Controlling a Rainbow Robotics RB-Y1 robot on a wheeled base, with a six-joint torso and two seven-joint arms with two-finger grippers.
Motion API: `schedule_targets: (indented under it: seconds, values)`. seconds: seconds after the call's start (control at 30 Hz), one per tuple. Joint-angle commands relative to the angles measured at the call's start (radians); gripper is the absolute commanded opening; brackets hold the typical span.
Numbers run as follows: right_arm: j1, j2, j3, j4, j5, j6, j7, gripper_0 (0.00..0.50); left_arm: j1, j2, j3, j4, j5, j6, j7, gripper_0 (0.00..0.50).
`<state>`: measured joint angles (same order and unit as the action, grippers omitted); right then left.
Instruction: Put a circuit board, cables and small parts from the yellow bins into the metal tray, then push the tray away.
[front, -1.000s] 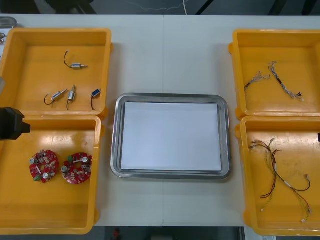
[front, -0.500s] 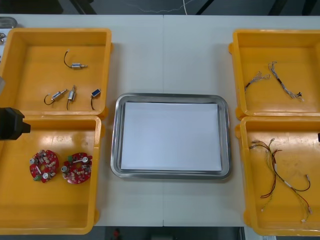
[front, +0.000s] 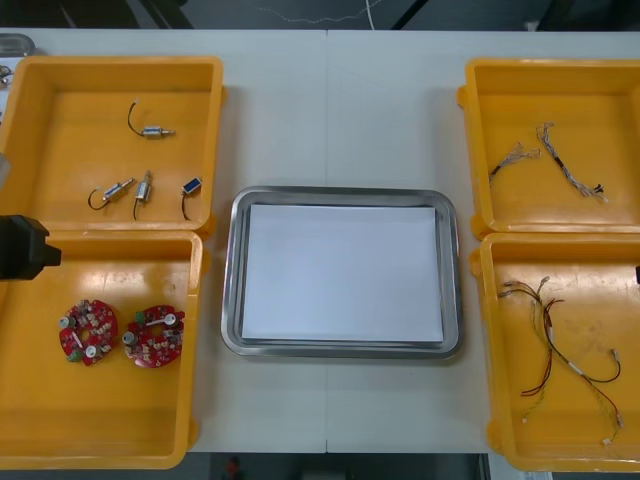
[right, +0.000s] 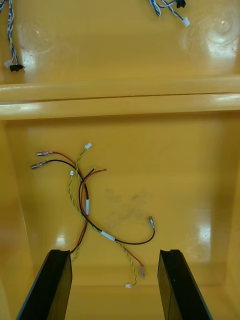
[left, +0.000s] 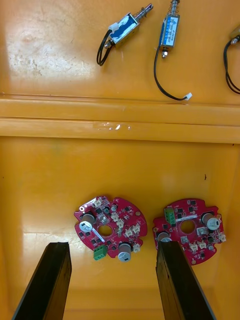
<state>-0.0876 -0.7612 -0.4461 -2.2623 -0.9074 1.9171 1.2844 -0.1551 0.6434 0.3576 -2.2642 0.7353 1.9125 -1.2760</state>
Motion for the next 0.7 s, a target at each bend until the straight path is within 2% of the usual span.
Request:
schedule_targets:
  seconds: [0.03,0.7]
  values:
    - [-0.004,-0.040,0.010,-0.028,-0.005,0.003,0.035,0.500,0.015,-0.011,0.011,-0.035,0.006,0.007,-0.066,0.500]
    - [-0.004,-0.040,0.010,-0.028,-0.005,0.003,0.035,0.500,0.015,-0.011,0.011,-0.035,0.006,0.007,-0.066,0.500]
